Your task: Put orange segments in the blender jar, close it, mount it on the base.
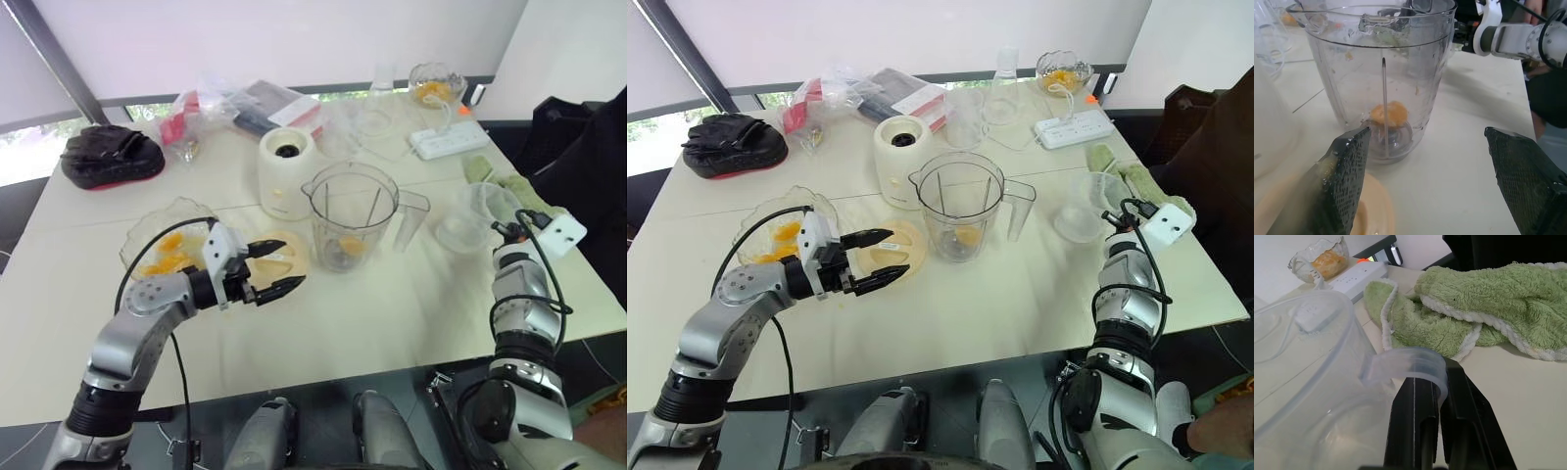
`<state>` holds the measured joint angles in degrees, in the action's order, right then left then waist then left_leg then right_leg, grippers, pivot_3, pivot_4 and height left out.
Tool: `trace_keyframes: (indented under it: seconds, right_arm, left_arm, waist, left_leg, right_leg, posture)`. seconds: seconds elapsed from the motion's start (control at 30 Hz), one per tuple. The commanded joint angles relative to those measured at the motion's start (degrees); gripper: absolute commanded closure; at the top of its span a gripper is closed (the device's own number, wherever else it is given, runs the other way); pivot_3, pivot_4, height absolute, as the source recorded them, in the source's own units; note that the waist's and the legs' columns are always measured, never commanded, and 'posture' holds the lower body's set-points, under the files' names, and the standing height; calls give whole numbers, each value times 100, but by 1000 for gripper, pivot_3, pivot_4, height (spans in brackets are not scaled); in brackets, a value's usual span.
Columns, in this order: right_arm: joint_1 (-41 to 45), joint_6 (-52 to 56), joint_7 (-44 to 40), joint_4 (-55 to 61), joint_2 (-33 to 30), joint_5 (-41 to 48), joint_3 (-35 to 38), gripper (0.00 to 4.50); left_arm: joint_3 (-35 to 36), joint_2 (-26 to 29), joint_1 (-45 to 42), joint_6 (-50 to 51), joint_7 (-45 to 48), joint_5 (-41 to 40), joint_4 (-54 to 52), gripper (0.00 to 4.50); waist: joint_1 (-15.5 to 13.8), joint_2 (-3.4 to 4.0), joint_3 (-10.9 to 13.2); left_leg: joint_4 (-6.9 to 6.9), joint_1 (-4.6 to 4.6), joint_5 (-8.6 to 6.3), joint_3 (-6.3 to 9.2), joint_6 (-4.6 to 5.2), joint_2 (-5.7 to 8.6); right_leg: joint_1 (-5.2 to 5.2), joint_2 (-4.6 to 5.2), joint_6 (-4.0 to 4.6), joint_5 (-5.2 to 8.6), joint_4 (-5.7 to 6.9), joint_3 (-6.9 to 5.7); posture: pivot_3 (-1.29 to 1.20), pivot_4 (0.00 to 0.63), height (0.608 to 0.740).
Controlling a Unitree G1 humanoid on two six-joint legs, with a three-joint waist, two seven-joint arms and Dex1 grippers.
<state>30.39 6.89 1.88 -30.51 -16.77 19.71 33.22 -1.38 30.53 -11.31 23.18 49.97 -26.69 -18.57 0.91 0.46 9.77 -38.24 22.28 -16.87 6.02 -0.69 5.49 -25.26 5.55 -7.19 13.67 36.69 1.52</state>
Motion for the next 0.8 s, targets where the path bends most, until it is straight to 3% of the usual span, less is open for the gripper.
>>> trace_keyframes:
  seconds: [0.03,0.43,0.53,0.67,0.7,0.73,0.8]
  right_arm:
    - [-152,-136,4,123,-150,-106,-115,4470]
    - [-327,-179,7,243,-227,-38,-295,4470]
    - [-345,-165,38,271,-217,-28,-310,3537]
    - [-384,-188,64,322,-235,-96,-373,1499]
    - [-395,-179,61,338,-233,-94,-376,1499]
    - [-417,-182,67,368,-230,-107,-385,678]
    - [-468,-189,77,438,-227,-139,-411,678]
  left_arm:
    - [-4,23,-2,-142,4,24,-177,609]
    - [-58,-45,-77,-234,29,119,-50,609]
    - [-61,-60,-85,-244,27,127,-44,609]
    - [-56,-64,-73,-254,29,141,-35,609]
    - [-55,-63,-61,-261,31,145,-35,609]
    - [-55,-62,-50,-264,30,147,-39,609]
    - [-54,-64,-35,-263,25,144,-47,609]
  waist:
    - [-4,-1,-1]
    - [-12,-2,-1]
    - [-11,-2,-1]
    - [10,-2,-1]
    - [13,-2,-1]
    - [19,-2,-1]
    - [22,-2,-1]
  left_leg:
    - [0,-1,0,0,0,0]
    - [0,-3,0,1,0,0]
    - [0,-3,0,1,0,0]
    - [0,-3,0,1,0,0]
    - [0,-3,0,1,0,0]
    - [0,-3,0,1,0,-1]
    - [0,-4,0,1,0,-1]
  right_leg:
    - [1,0,0,0,0,0]
    - [4,0,0,0,0,0]
    - [4,0,0,0,0,0]
    - [3,0,0,0,0,0]
    - [3,-1,0,0,0,0]
    - [3,-1,0,0,0,0]
    - [3,-2,0,0,0,0]
  posture:
    - [0,150,740]
    - [0,150,740]
    - [0,150,740]
    - [0,150,740]
    - [0,150,740]
    - [0,150,740]
    - [0,150,740]
